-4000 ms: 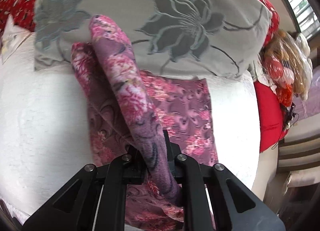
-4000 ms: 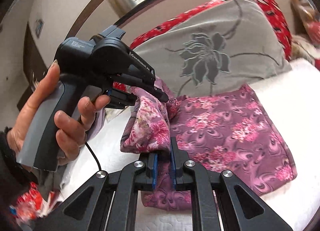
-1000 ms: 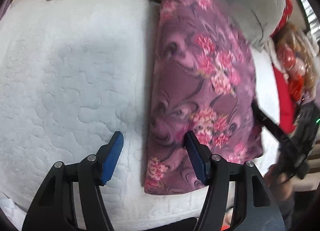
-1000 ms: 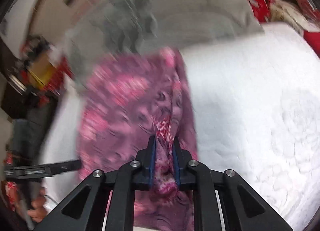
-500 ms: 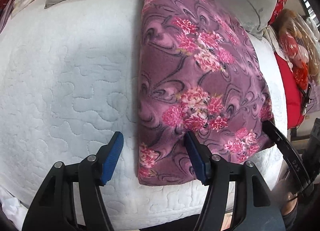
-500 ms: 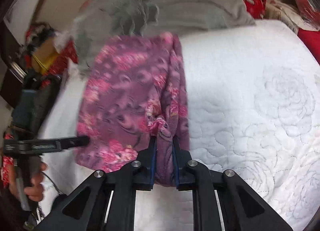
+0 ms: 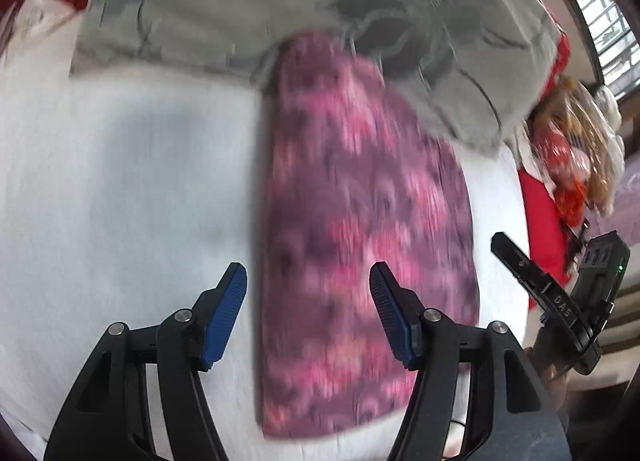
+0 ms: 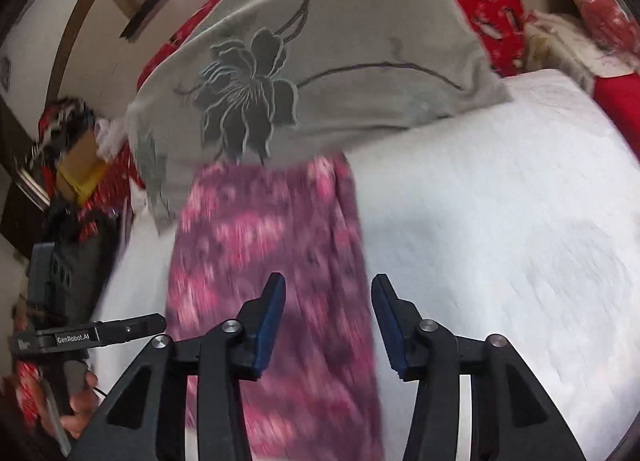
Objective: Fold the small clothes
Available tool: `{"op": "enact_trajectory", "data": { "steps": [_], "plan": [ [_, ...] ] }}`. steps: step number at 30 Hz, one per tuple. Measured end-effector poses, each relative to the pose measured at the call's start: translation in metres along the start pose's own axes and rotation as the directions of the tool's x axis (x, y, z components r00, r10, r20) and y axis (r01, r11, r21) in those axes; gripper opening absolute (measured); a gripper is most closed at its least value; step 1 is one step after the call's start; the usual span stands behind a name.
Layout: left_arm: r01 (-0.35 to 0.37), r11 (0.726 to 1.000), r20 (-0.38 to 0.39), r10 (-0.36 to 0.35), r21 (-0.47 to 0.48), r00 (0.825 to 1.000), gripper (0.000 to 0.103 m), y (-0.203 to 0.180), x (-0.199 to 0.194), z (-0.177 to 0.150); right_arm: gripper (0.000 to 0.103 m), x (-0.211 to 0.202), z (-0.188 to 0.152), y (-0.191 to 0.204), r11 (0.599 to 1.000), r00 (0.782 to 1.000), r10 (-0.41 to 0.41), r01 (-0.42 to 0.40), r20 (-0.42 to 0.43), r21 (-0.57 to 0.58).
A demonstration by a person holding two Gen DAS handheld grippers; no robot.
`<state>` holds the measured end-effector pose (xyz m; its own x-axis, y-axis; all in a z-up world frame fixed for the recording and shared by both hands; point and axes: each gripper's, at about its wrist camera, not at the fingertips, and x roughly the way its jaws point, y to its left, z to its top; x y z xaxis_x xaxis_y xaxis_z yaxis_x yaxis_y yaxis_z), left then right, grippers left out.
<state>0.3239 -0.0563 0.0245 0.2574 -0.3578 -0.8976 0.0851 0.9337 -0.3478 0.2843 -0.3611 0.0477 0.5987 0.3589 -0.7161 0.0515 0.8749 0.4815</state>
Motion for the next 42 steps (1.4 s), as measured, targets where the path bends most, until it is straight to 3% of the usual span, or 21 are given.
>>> {"op": "enact_trajectory", "data": {
  "steps": [7,8,9,10,11,13,14,15,16,18,21,24,25,27,29,31,36,38,41,42],
  "plan": [
    [-0.057,0.998,-0.012,0.057,0.003,0.998,0.063,0.000,0.035,0.051,0.047,0.074,0.049,0.011,0.996,0.997,0.017,-0.011,-0.070,0.091],
    [-0.064,0.998,-0.025,0.064,-0.007,0.998,0.063,0.003,0.045,0.053,0.036,0.080,0.053,0.014,0.996,0.998,0.006,-0.001,-0.055,0.087],
    [-0.073,0.997,-0.037,0.072,-0.020,0.997,0.067,0.007,0.054,0.054,0.013,0.082,0.056,0.017,0.997,0.999,-0.004,0.007,-0.036,0.072],
    [-0.076,0.997,-0.049,0.074,-0.034,0.996,0.069,0.011,0.063,0.054,0.004,0.086,0.058,0.019,0.998,0.999,-0.027,0.028,-0.021,0.049],
    [-0.065,0.997,-0.059,0.062,-0.050,0.996,0.075,0.016,0.073,0.055,0.005,0.095,0.058,0.018,0.996,0.996,-0.082,0.083,-0.038,0.029],
    [-0.057,0.997,-0.038,0.055,-0.045,0.998,0.076,0.016,0.070,0.055,0.005,0.111,0.055,0.012,0.989,0.985,-0.146,0.148,-0.092,0.016],
    [-0.065,0.997,-0.040,0.063,-0.032,0.997,0.076,0.015,0.066,0.055,0.006,0.114,0.055,0.011,0.989,0.984,-0.146,0.147,-0.098,0.002],
    [-0.070,0.997,-0.038,0.069,-0.026,0.997,0.074,0.015,0.062,0.054,0.017,0.109,0.057,0.013,0.988,0.984,-0.153,0.153,-0.088,-0.010],
    [-0.070,0.997,-0.021,0.070,-0.021,0.997,0.073,0.013,0.055,0.053,0.020,0.103,0.058,0.016,0.985,0.983,-0.171,0.170,-0.073,-0.028],
    [-0.055,0.998,0.045,0.056,-0.012,0.997,0.073,0.013,0.031,0.042,0.021,0.085,0.056,0.024,0.981,0.983,-0.182,0.180,-0.021,-0.079],
    [-0.035,0.999,0.096,0.036,-0.013,0.995,0.073,0.016,0.015,0.021,0.031,0.055,0.042,0.038,0.982,0.999,-0.042,0.043,0.010,-0.181],
    [-0.080,0.997,0.044,0.080,-0.006,0.996,0.074,0.016,0.035,0.003,0.037,0.049,0.020,0.046,0.967,1.000,-0.003,0.004,0.006,-0.256],
    [-0.095,0.995,0.014,0.095,0.000,0.995,0.076,0.014,0.047,0.000,0.037,0.058,0.012,0.046,0.961,0.999,-0.023,0.015,-0.023,-0.275],
    [-0.104,0.995,0.038,0.104,0.004,0.994,0.078,0.009,0.048,-0.001,0.037,0.083,-0.002,0.042,0.946,0.988,-0.130,0.096,-0.089,-0.309],
    [-0.107,0.994,0.010,0.107,-0.001,0.994,0.078,0.010,0.039,0.001,0.046,0.080,-0.006,0.044,0.936,0.991,-0.129,0.108,-0.042,-0.335],
    [-0.095,0.995,0.021,0.095,-0.005,0.995,0.078,0.010,0.026,-0.004,0.048,0.072,-0.004,0.047,0.935,0.985,-0.168,0.144,-0.046,-0.323],
    [-0.089,0.996,0.045,0.088,0.015,0.995,0.078,0.014,0.007,-0.037,0.048,0.035,-0.028,0.051,0.933,0.998,-0.054,0.043,-0.020,-0.357],
    [-0.094,0.995,0.019,0.093,0.024,0.995,0.079,0.013,0.018,-0.049,0.049,0.037,-0.037,0.047,0.926,0.996,-0.080,0.059,-0.042,-0.372],
    [-0.125,0.990,0.012,0.124,0.066,0.992,0.080,0.007,0.019,-0.062,0.069,0.047,-0.047,0.022,0.942,0.988,-0.139,0.112,-0.064,-0.316],
    [-0.129,0.988,0.007,0.129,0.084,0.992,0.080,0.001,0.015,-0.064,0.069,0.046,-0.045,0.017,0.956,0.989,-0.134,0.112,-0.066,-0.272]
  ]
}}
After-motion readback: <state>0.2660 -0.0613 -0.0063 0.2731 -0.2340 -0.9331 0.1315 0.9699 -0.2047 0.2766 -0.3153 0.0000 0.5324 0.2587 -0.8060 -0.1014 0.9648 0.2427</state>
